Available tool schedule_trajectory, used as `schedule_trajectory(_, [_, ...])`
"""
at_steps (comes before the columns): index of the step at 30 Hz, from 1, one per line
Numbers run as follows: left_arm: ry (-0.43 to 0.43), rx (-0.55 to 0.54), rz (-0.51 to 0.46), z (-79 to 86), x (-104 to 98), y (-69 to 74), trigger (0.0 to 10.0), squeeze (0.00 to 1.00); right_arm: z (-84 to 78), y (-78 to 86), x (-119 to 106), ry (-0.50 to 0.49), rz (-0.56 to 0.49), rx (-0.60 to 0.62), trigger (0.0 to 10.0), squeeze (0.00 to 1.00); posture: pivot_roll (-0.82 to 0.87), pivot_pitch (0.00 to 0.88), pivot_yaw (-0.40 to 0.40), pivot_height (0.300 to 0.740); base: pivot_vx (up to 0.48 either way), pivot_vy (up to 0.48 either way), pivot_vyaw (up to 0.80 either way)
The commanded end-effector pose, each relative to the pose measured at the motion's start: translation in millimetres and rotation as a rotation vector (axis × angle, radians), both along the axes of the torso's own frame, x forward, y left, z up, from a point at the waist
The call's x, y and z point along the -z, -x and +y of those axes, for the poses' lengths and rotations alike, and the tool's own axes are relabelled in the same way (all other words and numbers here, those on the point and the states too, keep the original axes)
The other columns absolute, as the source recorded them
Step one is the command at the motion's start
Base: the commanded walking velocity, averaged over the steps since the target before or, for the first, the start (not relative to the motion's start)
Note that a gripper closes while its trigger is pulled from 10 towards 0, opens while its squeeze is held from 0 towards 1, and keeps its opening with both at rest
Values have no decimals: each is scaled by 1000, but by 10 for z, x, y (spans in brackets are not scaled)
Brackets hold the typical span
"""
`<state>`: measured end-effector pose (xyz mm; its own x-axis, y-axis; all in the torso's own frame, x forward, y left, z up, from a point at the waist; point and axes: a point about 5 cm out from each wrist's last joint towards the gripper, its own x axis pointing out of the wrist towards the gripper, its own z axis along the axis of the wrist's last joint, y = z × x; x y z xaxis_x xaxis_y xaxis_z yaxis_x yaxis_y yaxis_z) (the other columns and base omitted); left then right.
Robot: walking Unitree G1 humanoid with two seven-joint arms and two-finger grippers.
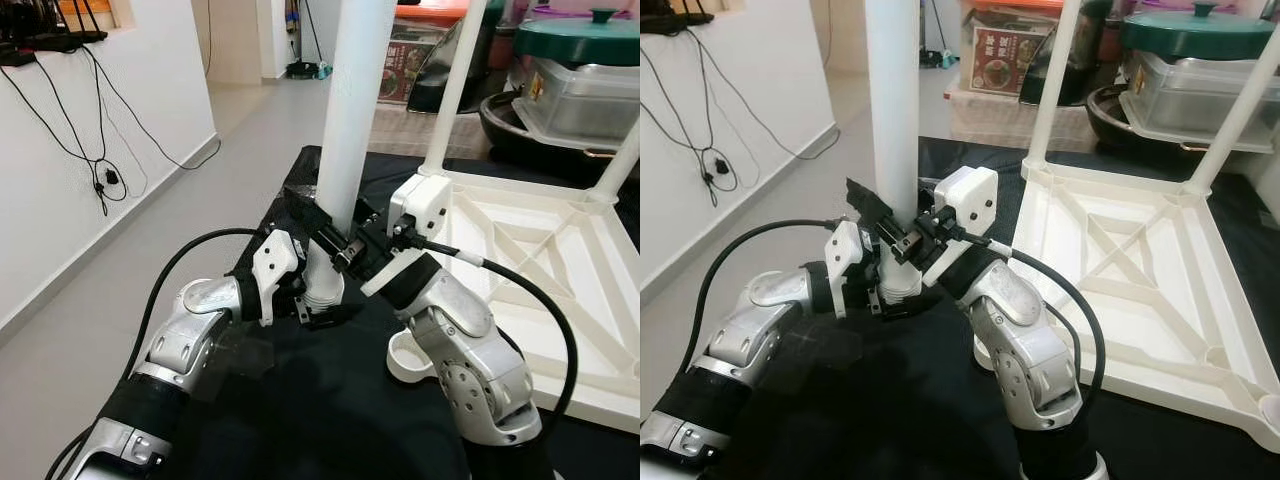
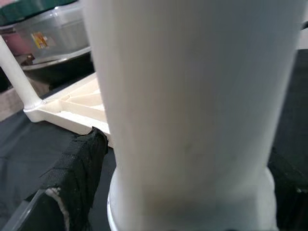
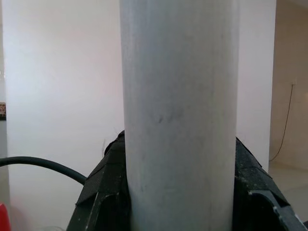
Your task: Building children table
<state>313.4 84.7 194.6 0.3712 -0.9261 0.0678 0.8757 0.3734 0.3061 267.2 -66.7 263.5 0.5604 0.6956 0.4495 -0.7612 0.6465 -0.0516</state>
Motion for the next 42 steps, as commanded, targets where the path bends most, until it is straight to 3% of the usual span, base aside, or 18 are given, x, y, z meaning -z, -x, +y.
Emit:
schedule_trajectory(1, [29,11,-27,-61,-31,22,0,0,73,39,-15,-35,15,-55,0,0,71,0,-30,740,0,0,0])
schedule_trajectory(10, [105,-39,-12,-24,-32,-4,0,0,-5,-14,-38,-56,18,-2,0,0,64,0,-31,740,0,0,0])
schedule_trajectory(17, [96,-72,-11,16,-12,-20,0,0,-55,-24,-31,-47,16,23,0,0,61,0,-27,740,0,0,0])
schedule_trajectory(18, [86,-83,-19,34,-13,-33,0,0,-64,-33,-22,-37,19,33,2824,0,60,0,-26,740,0,0,0])
schedule_trajectory(20, [59,-107,-39,63,-11,-64,0,0,-71,-50,6,-3,28,48,2824,0,56,0,-25,740,0,0,0])
schedule_trajectory(21, [48,-118,-49,71,-10,-79,6510,0,-70,-57,32,26,34,54,10000,0,54,0,-24,740,0,0,0])
schedule_trajectory(22, [41,-124,-54,76,-9,-89,6510,0,-71,-61,49,46,38,58,10000,0,54,0,-24,740,0,0,0])
schedule_trajectory(23, [27,-134,-66,79,-7,-98,10000,0,-77,-63,65,60,43,58,10000,0,53,0,-24,740,0,0,0])
schedule_trajectory(24, [27,-134,-66,79,-7,-98,10000,0,-77,-63,65,60,43,58,10000,0,53,0,-24,740,0,0,0])
schedule_trajectory(25, [5,-141,-78,80,-3,-104,10000,0,-97,-69,85,71,51,62,10000,75,58,0,-26,740,0,0,0])
schedule_trajectory(27, [-2,-141,-80,79,0,-104,10000,0,-107,-74,92,73,54,66,10000,75,58,0,-26,740,0,0,0])
schedule_trajectory(28, [-26,-143,-90,90,12,-99,10000,0,-123,-83,94,73,55,73,10000,1000,62,0,-26,740,0,0,0])
schedule_trajectory(35, [-84,-163,-111,144,61,-111,10000,0,-157,-121,97,75,59,101,10000,1000,62,0,-26,740,0,0,0])
schedule_trajectory(36, [-91,-157,-113,143,66,-109,10000,0,-150,-130,107,80,60,115,10000,0,58,0,-22,740,0,0,0])
schedule_trajectory(42, [-115,-131,-121,62,118,-83,10000,0,-106,-188,151,22,109,179,10000,0,55,0,-22,740,0,0,0])
